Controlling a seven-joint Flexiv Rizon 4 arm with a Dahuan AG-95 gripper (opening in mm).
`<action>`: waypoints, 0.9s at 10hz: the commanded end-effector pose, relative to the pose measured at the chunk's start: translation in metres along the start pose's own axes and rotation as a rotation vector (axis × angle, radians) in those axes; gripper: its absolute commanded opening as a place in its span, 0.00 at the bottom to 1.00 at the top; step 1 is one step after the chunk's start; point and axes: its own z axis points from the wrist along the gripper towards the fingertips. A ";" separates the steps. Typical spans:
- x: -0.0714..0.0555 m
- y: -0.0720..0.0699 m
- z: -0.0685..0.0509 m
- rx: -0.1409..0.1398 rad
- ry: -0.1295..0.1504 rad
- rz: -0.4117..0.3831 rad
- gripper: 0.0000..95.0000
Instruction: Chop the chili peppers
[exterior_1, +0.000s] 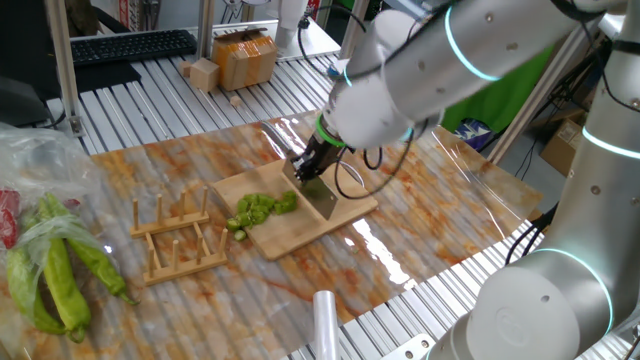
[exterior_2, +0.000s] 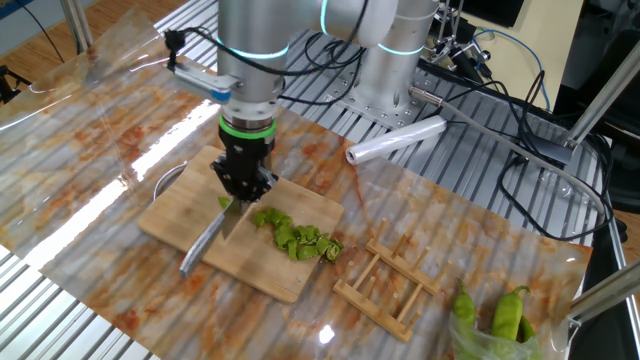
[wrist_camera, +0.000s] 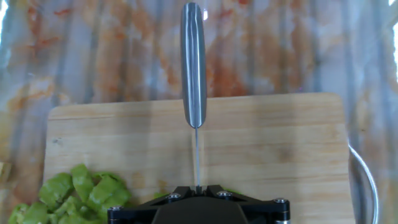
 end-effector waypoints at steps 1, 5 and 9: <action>-0.002 -0.002 -0.005 0.014 0.015 0.011 0.00; -0.005 -0.002 -0.018 0.027 0.034 0.004 0.00; -0.006 -0.010 -0.029 0.040 0.044 -0.014 0.00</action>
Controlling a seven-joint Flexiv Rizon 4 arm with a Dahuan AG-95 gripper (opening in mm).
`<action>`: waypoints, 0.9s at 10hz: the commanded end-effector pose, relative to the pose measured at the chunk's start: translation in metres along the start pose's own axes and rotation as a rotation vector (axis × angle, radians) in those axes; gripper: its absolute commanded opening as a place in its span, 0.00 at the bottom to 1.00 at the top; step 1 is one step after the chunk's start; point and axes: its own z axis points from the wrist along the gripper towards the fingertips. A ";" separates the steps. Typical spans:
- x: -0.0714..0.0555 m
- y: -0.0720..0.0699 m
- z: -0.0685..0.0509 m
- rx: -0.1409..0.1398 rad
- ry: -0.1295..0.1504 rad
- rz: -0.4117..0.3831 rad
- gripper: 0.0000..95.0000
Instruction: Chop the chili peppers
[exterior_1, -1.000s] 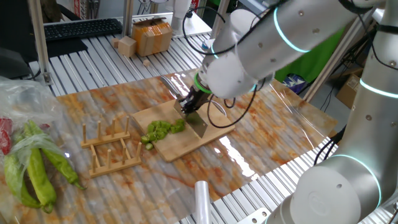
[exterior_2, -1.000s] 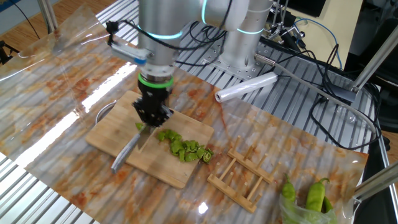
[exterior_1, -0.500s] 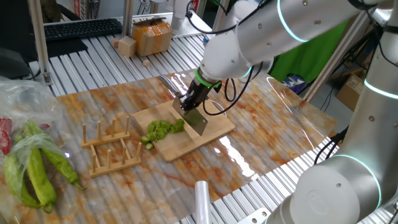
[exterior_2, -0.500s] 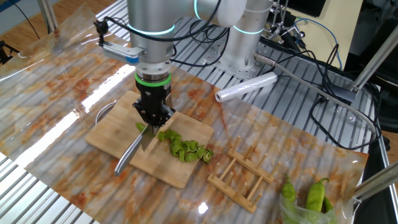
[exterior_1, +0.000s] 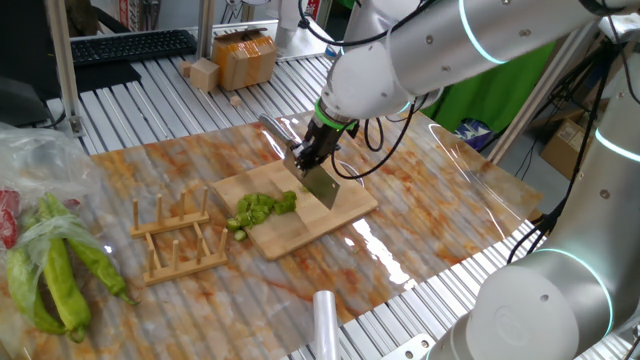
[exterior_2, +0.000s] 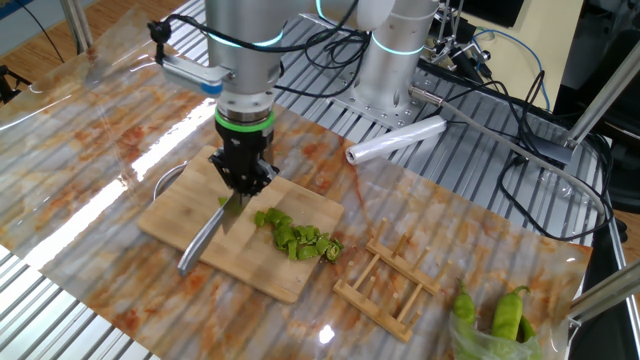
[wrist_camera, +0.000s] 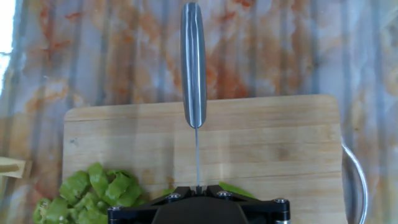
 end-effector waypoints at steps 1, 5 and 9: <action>0.002 -0.009 -0.002 -0.001 -0.001 -0.024 0.00; 0.005 -0.025 0.000 0.000 -0.004 -0.039 0.00; 0.007 -0.032 0.000 0.004 -0.005 -0.036 0.00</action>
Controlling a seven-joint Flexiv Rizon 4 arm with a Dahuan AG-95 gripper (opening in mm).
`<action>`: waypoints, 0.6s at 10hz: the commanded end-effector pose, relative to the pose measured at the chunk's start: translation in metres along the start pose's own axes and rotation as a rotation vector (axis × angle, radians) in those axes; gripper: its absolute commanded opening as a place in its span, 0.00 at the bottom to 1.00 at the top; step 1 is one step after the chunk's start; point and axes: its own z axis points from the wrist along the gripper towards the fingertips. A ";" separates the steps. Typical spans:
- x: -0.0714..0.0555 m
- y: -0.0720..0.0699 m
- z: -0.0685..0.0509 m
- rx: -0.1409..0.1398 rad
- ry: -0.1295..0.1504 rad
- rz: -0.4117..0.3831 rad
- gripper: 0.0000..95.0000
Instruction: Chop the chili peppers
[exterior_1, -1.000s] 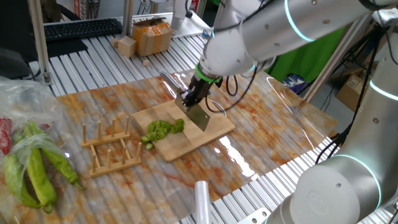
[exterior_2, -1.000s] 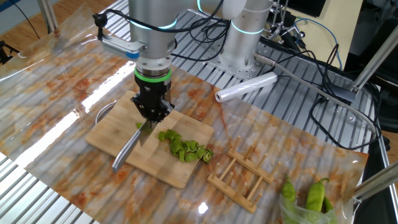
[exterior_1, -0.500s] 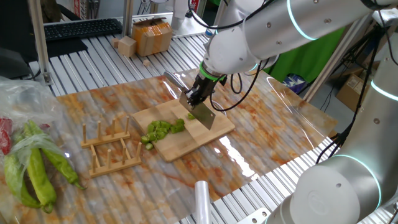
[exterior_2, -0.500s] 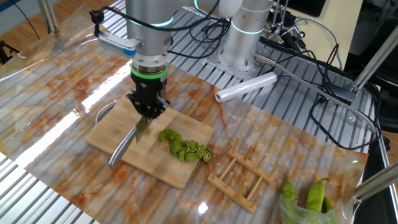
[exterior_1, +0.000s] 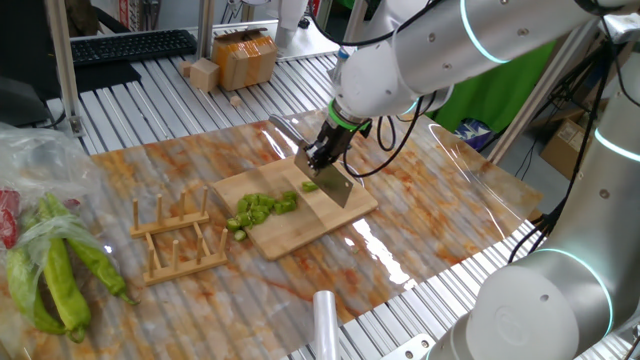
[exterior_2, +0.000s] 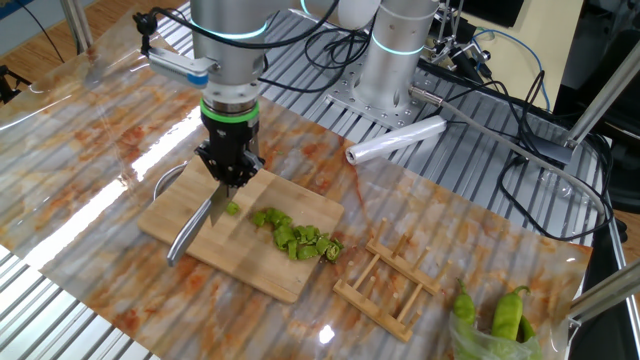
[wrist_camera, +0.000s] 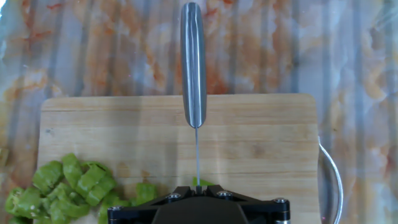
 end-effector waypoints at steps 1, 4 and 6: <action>0.001 -0.002 0.000 0.004 -0.001 0.001 0.00; 0.002 -0.003 0.005 0.006 -0.001 0.004 0.00; 0.005 -0.003 0.021 0.000 -0.008 0.007 0.00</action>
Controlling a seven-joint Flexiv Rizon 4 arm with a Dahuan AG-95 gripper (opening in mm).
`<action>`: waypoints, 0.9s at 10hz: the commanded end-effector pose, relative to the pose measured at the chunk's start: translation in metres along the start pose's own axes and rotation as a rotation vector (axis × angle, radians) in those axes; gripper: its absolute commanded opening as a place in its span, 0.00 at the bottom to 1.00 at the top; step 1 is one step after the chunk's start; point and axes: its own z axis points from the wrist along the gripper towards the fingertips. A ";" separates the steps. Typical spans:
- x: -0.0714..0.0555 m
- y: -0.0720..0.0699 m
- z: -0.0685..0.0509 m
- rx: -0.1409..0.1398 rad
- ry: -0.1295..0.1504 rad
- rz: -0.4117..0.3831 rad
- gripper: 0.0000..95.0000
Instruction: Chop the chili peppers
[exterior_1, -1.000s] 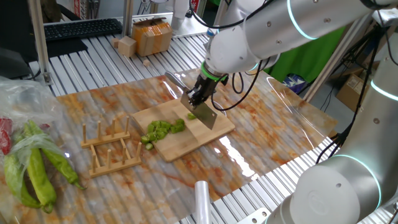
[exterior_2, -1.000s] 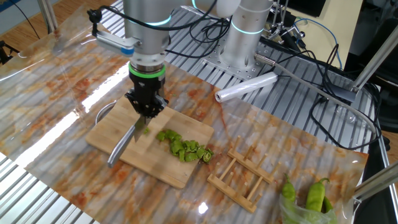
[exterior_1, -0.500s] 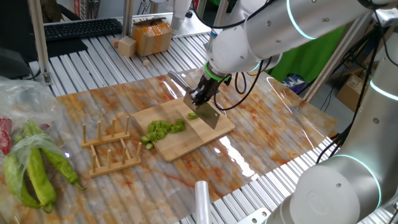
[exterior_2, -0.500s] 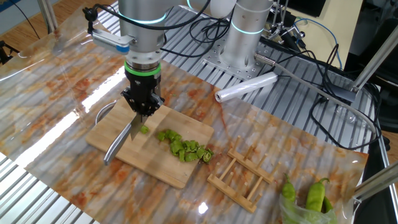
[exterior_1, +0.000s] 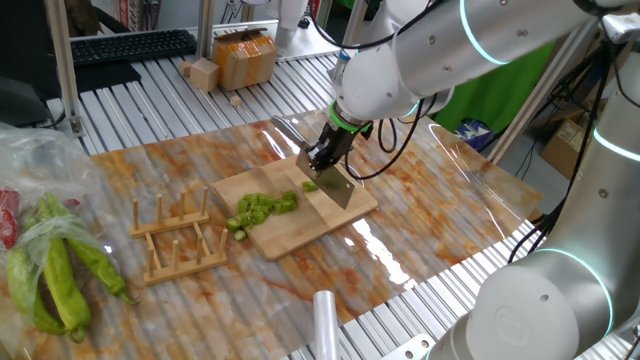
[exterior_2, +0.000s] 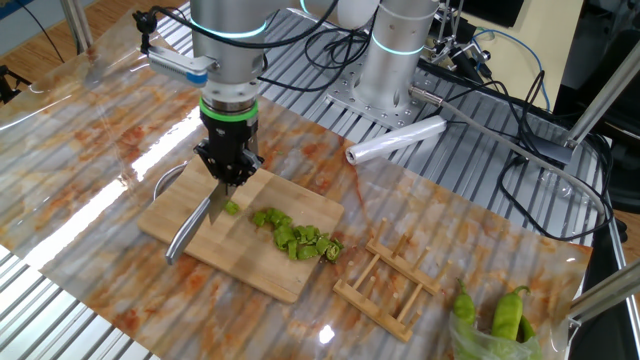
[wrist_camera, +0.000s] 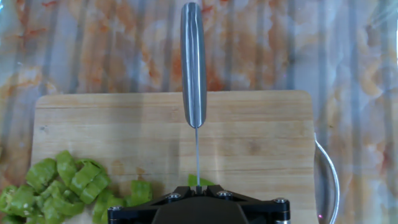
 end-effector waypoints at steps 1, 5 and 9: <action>0.003 0.000 0.023 -0.017 -0.027 0.007 0.00; 0.002 0.001 0.024 -0.023 -0.032 0.018 0.00; 0.009 0.003 0.025 -0.023 -0.038 0.030 0.00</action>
